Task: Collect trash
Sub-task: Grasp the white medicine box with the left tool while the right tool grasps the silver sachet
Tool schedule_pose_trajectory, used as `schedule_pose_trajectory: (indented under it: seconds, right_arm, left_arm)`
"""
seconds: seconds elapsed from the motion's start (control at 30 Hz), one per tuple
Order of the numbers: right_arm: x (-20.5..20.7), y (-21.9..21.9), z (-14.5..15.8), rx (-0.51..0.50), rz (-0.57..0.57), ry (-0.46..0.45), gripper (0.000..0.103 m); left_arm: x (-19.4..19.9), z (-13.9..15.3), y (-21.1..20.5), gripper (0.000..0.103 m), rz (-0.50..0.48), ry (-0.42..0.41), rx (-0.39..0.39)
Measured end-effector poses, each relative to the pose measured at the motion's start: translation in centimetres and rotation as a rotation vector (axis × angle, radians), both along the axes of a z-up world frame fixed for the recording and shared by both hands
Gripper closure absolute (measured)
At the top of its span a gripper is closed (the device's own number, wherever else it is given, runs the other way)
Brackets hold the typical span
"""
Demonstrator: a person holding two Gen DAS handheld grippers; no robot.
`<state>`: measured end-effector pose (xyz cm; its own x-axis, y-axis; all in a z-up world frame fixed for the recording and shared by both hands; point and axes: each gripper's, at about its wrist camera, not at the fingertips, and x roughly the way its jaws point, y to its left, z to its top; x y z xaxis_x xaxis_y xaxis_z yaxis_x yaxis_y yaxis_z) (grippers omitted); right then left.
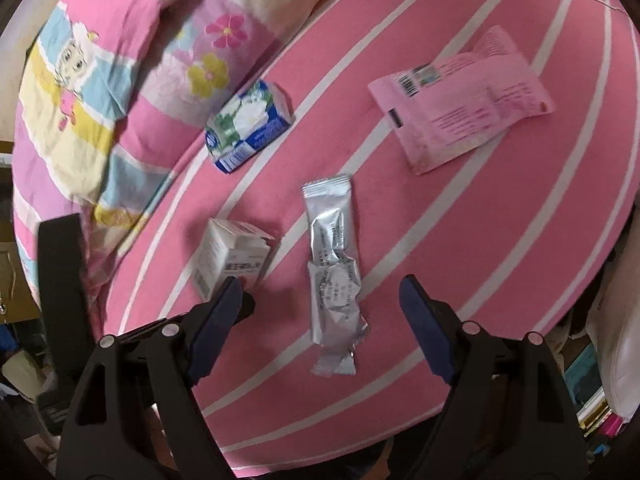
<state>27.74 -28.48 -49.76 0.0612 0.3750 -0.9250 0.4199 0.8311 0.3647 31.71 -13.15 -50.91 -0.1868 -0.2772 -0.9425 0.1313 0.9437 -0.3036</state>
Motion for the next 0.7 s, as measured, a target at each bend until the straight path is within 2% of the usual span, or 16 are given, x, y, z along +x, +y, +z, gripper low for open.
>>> schedule_pose_trajectory:
  seconds: [0.07,0.1,0.13,0.17,0.2,0.47,0.53,0.63,0.67,0.7]
  right_arm:
    - [0.3,0.1,-1.1,-0.005,-0.005,0.018,0.023]
    - [0.5,0.1,-1.4,-0.009,-0.007,0.025,0.023]
    - [0.7,0.0,-1.9,-0.014,-0.013,0.032,0.023]
    - [0.8,0.0,-2.2,-0.015,-0.017,0.037,0.023]
    - [1.1,-0.1,-2.6,-0.013,-0.022,0.046,0.023]
    - [2.7,-0.4,-5.0,0.012,-0.055,0.102,0.030]
    - [2.8,-0.7,-5.1,0.004,-0.056,0.109,0.036]
    - [2.6,-1.4,-5.1,-0.042,-0.061,0.111,0.061]
    - [2.4,-1.8,-5.0,-0.047,-0.068,0.110,0.072]
    - [2.2,-2.1,-5.1,-0.036,-0.078,0.105,0.074]
  left_arm:
    - [0.0,-0.5,0.2,0.084,0.004,0.019,-0.013]
    - [0.0,-0.6,0.1,0.079,0.006,0.018,-0.028]
    - [-0.1,-0.6,0.0,0.073,0.003,0.011,-0.036]
    - [0.0,-0.7,-0.1,0.056,-0.005,0.007,-0.038]
    - [0.0,-0.6,-0.3,0.050,-0.022,-0.008,-0.031]
    - [1.7,0.2,-2.7,0.046,-0.118,-0.055,-0.030]
    - [2.0,-0.2,-3.0,0.046,-0.137,-0.043,-0.028]
    - [2.0,-0.7,-3.5,0.046,-0.161,-0.033,-0.023]
    - [2.0,-0.8,-3.7,0.046,-0.161,-0.033,-0.025]
    - [2.0,-0.8,-3.8,0.046,-0.165,-0.031,-0.027]
